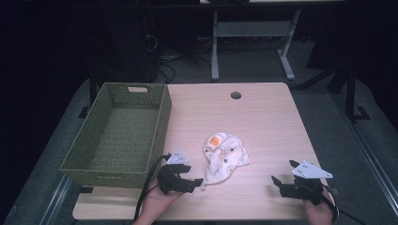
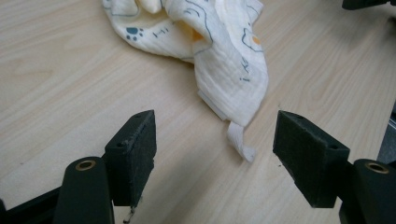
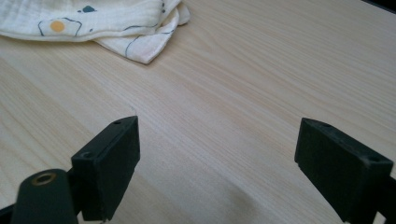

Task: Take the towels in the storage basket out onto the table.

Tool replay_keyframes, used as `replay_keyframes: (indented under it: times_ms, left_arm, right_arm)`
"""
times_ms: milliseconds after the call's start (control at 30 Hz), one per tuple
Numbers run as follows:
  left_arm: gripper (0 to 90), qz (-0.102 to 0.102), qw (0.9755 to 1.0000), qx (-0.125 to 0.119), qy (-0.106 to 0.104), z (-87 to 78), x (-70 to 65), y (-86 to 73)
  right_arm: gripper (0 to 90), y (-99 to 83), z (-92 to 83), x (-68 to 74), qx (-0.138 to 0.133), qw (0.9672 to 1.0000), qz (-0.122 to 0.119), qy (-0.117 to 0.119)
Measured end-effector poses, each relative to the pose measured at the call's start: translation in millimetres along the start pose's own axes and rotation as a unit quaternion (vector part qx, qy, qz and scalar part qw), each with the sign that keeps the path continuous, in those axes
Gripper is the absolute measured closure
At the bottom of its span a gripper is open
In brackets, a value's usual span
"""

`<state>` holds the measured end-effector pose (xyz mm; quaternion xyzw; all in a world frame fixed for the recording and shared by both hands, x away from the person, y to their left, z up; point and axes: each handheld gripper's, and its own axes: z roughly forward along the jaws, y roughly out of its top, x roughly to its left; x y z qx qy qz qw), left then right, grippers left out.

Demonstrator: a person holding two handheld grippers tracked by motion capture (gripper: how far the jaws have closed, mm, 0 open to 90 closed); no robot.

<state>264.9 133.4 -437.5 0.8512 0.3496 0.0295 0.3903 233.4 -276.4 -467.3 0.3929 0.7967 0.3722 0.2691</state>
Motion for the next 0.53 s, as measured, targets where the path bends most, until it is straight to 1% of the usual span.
replay_keyframes:
  times_ms: [33, 67, 100, 133, 167, 267, 333, 367, 400, 433, 500, 533]
  left_arm:
    - [29.7, -0.003, 1.0000, -0.003, -0.005, 0.4, -0.7, -0.2]
    - [29.7, -0.001, 1.0000, -0.003, -0.004, 0.7, -1.5, 0.1]
    - [29.6, 0.006, 1.0000, -0.001, 0.000, 0.7, -2.0, 0.6]
    - [29.4, 0.008, 1.0000, -0.003, 0.002, 1.5, -2.8, 0.6]
    - [29.4, 0.012, 0.9999, -0.001, 0.002, 1.9, -2.9, 0.7]
    - [29.0, 0.014, 0.9999, 0.001, 0.000, 4.6, -3.1, -0.4]
    - [29.0, 0.019, 0.9998, 0.004, -0.002, 6.3, -4.1, -0.3]
    - [28.8, 0.025, 0.9997, 0.005, -0.001, 6.6, -4.5, 0.2]
    - [28.8, 0.026, 0.9996, 0.003, -0.001, 7.3, -4.9, 0.6]
    - [28.6, 0.021, 0.9998, -0.001, -0.003, 8.3, -5.7, 1.1]
    - [28.3, 0.021, 0.9998, -0.004, -0.004, 8.9, -5.9, 1.1]
    - [28.3, 0.026, 0.9997, -0.001, -0.004, 9.2, -5.6, 1.2]
  right_arm:
    - [13.7, 0.2, 0.5, 0.7, 0.000, 1.0000, 0.000, 0.001]
    - [13.7, 0.3, 1.1, 0.8, 0.002, 1.0000, -0.003, 0.001]
    - [13.7, 0.2, 1.8, 0.9, 0.003, 1.0000, -0.003, 0.002]
    - [13.7, 0.0, 2.7, 0.6, 0.005, 1.0000, -0.004, 0.004]
    - [13.7, -0.2, 3.2, 0.3, 0.006, 1.0000, -0.003, 0.004]
    - [13.7, -1.0, 3.7, -1.9, 0.004, 1.0000, 0.000, 0.004]
    - [13.7, -1.1, 3.5, -3.3, 0.004, 1.0000, -0.001, 0.005]
    - [13.7, -1.1, 3.4, -3.7, 0.004, 1.0000, -0.001, 0.005]
    - [13.7, -1.3, 3.3, -4.0, 0.003, 1.0000, 0.000, 0.005]
    - [13.7, -1.5, 3.4, -4.7, 0.002, 1.0000, 0.000, 0.006]
    - [13.7, -1.7, 4.6, -5.9, 0.002, 1.0000, -0.001, 0.008]
    - [13.7, -1.7, 5.3, -6.4, 0.003, 1.0000, -0.001, 0.009]
